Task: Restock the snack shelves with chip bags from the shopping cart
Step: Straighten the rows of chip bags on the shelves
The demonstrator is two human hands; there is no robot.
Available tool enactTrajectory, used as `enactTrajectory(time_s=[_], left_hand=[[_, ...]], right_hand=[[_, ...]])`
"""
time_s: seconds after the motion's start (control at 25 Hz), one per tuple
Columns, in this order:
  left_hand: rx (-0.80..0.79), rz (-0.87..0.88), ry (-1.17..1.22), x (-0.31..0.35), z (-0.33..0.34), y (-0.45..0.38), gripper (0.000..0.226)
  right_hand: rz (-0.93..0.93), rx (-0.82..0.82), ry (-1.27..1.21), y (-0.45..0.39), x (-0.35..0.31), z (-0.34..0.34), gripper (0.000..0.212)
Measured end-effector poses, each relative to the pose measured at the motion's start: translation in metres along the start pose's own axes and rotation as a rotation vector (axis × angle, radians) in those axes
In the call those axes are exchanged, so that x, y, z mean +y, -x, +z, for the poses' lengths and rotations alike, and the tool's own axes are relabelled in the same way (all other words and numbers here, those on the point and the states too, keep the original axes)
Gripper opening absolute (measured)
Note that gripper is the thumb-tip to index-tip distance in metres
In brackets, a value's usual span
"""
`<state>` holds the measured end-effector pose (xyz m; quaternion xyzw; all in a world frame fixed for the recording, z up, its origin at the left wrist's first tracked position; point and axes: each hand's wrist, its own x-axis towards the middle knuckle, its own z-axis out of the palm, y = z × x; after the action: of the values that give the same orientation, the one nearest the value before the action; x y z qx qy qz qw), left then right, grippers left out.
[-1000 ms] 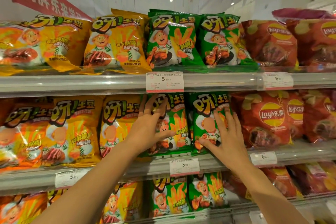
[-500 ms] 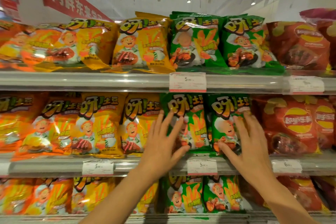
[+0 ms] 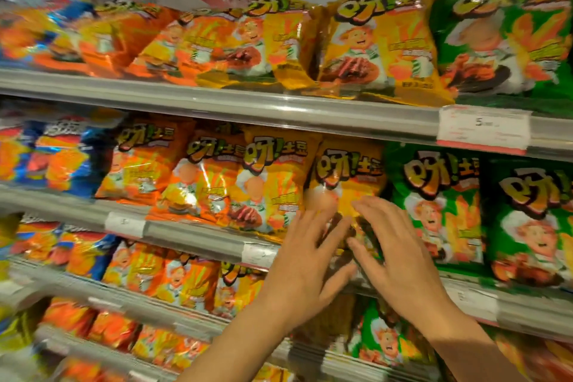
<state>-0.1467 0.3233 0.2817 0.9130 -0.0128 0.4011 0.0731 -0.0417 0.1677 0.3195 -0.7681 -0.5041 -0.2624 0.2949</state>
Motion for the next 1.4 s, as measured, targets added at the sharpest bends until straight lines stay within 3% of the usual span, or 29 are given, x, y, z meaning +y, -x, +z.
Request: enactTrajectory(time_s=[0.08, 0.2, 0.28, 0.44, 0.6, 0.72, 0.84, 0.96, 1.24, 1.4], left_hand=[[0.042, -0.077, -0.132, -0.029, -0.02, 0.015, 0.064], [-0.195, -0.153, -0.204, -0.062, -0.038, 0.02, 0.076], [-0.269, -0.096, -0.15, -0.073, -0.041, 0.016, 0.081], [-0.227, 0.071, -0.054, -0.107, -0.069, 0.029, 0.072], [-0.11, 0.009, -0.102, -0.199, -0.113, 0.055, 0.067], [-0.215, 0.026, -0.13, -0.245, -0.124, 0.072, 0.073], [-0.3, 0.14, -0.151, -0.269, -0.127, 0.081, 0.076], [-0.358, 0.128, -0.096, -0.273, -0.127, 0.078, 0.079], [-0.351, 0.14, 0.042, -0.283, -0.155, 0.088, 0.069], [-0.187, 0.039, -0.006, -0.318, -0.18, 0.119, 0.067]], right_hand=[[-0.003, -0.076, 0.08, -0.005, -0.013, 0.016, 0.053], [0.092, -0.052, 0.309, -0.012, -0.03, 0.03, 0.048], [0.173, 0.037, 0.34, -0.024, -0.046, 0.035, 0.046], [0.085, 0.087, 0.228, -0.058, -0.095, 0.063, 0.044], [0.046, 0.153, 0.253, -0.076, -0.152, 0.111, 0.041], [0.04, 0.103, 0.226, -0.08, -0.184, 0.15, 0.04], [0.069, -0.044, 0.341, -0.084, -0.211, 0.182, 0.051], [0.114, -0.093, 0.495, -0.088, -0.221, 0.193, 0.061], [0.171, -0.002, 0.548, -0.09, -0.23, 0.206, 0.088], [0.207, 0.035, 0.48, -0.094, -0.239, 0.209, 0.094]])
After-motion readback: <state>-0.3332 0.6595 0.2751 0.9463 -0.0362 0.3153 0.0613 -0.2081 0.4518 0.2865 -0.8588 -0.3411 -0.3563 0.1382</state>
